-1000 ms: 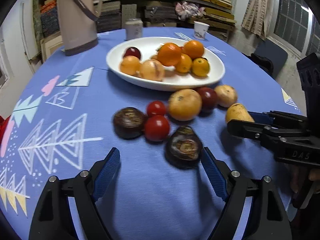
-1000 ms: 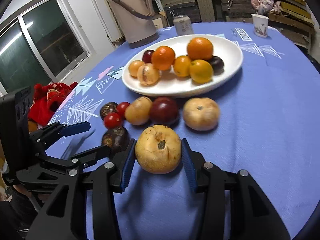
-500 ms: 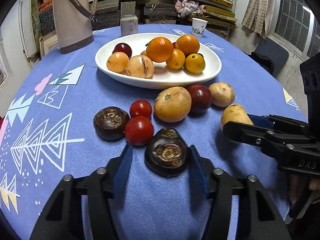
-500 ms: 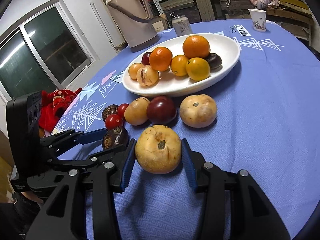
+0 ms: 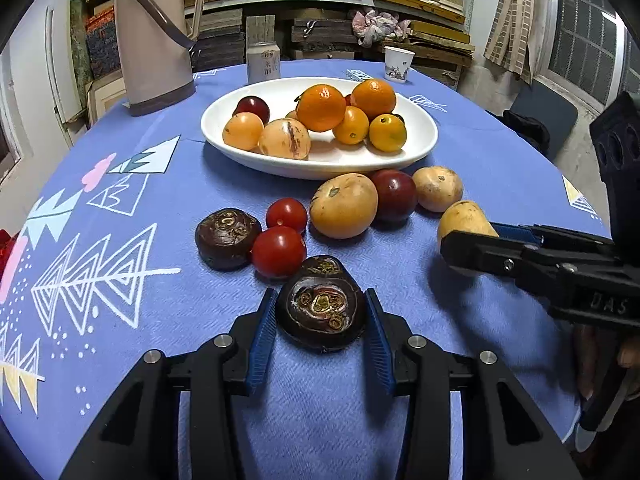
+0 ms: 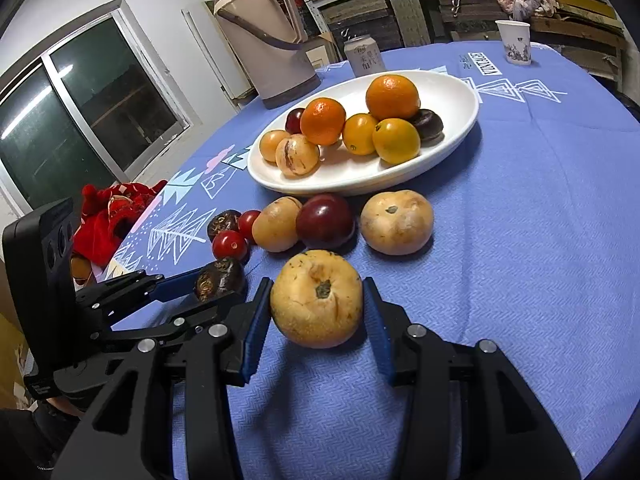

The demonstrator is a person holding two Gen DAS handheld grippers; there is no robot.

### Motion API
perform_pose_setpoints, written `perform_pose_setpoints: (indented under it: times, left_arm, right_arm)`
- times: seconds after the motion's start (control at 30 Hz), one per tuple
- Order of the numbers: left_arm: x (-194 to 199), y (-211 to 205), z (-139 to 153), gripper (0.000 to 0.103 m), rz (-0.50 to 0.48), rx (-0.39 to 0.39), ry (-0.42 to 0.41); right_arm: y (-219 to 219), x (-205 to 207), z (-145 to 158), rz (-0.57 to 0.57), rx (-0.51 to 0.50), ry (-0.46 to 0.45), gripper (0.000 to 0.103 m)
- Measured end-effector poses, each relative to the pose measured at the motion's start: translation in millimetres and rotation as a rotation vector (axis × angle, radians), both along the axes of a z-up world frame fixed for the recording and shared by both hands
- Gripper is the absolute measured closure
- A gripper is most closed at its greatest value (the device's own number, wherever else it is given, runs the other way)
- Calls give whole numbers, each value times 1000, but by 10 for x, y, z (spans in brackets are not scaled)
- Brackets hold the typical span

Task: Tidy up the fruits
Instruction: 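Lower the pear onto the plate and open the right tool while the left releases the mangosteen there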

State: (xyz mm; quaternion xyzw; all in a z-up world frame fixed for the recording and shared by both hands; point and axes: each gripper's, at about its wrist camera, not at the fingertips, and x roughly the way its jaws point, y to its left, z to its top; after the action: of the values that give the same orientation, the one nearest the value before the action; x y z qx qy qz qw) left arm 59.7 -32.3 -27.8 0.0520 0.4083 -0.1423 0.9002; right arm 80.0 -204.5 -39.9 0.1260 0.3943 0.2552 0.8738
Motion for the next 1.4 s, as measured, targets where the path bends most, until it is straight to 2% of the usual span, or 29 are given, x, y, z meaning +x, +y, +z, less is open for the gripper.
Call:
perform_pose_setpoints:
  times: [0.47,0.63,0.77,0.93,1.07,1.23,1.4]
  left_arm:
    - [-8,252,365,59,23,-31,-87]
    - [61,266,456,60,16,-35,-99]
    - [170,244,606,59,-2,-22,-143]
    - [437,224,755,59,12,4,-200]
    - [721,189,784,59,15,11,-190]
    - [1128,83,707,59,11,10,-145]
    - [1385,111,551,59,43,-19,-78]
  right_arm:
    - [-65,-129,126,-25,-41,-42,60]
    - [-99,-168,318,-30,-56,-91,60]
    - [-62,-91,510,-24,-98,-139,60]
    - [-10,188,744,-24,-116,-177,59]
    - [41,480,842,-20,-71,-162,59]
    - [164,941,878,-20,-3,-108,59]
    - [270,1359,822,-61,-19,-42,59]
